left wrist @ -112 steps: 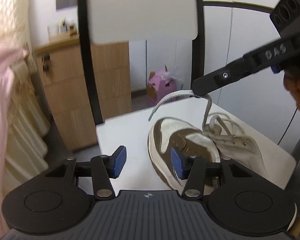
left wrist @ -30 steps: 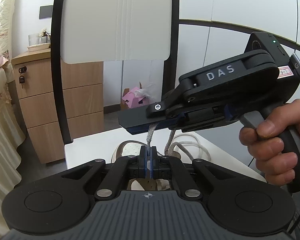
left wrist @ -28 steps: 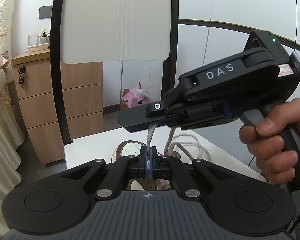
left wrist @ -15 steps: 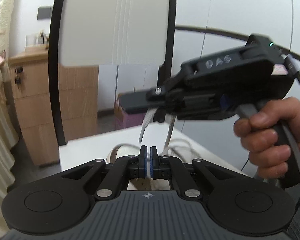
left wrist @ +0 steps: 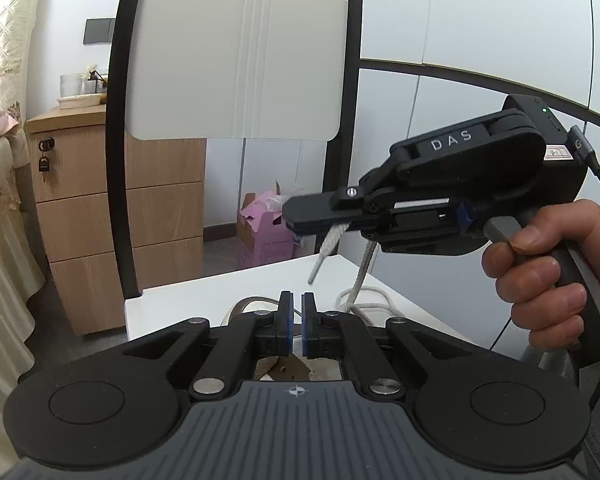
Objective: Lace up shoes with both hands
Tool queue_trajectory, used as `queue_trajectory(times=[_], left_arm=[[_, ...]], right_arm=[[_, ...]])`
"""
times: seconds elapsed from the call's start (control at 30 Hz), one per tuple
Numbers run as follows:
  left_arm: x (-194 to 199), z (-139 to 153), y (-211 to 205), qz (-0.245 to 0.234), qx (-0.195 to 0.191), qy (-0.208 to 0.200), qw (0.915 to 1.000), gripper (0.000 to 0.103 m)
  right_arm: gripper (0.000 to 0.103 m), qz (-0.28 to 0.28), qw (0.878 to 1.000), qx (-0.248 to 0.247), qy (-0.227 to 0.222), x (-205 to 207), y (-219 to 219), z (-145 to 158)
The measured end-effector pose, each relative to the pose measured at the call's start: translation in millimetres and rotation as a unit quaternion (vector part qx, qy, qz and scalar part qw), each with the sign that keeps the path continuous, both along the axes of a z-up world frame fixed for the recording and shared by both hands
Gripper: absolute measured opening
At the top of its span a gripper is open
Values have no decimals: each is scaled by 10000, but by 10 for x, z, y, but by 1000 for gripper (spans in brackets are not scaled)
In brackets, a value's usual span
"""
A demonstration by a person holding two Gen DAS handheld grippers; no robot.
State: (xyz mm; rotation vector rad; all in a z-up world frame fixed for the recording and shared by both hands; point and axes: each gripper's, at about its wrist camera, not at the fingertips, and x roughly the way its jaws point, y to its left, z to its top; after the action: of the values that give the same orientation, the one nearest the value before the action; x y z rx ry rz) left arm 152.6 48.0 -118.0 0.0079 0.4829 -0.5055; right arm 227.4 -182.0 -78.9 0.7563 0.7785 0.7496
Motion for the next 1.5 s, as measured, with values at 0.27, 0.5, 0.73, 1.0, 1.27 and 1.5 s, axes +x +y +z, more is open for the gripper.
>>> queue_trajectory(times=[0.27, 0.5, 0.73, 1.0, 1.27, 1.5], left_arm=[[21, -7, -21, -62, 106, 82, 9999, 6], [35, -15, -32, -89, 162, 170, 9997, 6], [-24, 10, -47, -104, 146, -23, 9998, 48], [-24, -12, -50, -66, 174, -106, 9998, 24], [-41, -10, -41, -269, 31, -107, 9996, 3], [14, -11, 37, 27, -7, 14, 10000, 3]], right_arm=[[3, 85, 9998, -115, 121, -12, 17, -21], [3, -16, 9997, -224, 31, -25, 9, 3], [3, 79, 9994, -324, 74, -22, 54, -20], [3, 179, 9996, -123, 156, -14, 68, -38], [7, 230, 9993, -34, 278, 3, 74, -57], [47, 202, 9991, -299, 205, -28, 61, -5]])
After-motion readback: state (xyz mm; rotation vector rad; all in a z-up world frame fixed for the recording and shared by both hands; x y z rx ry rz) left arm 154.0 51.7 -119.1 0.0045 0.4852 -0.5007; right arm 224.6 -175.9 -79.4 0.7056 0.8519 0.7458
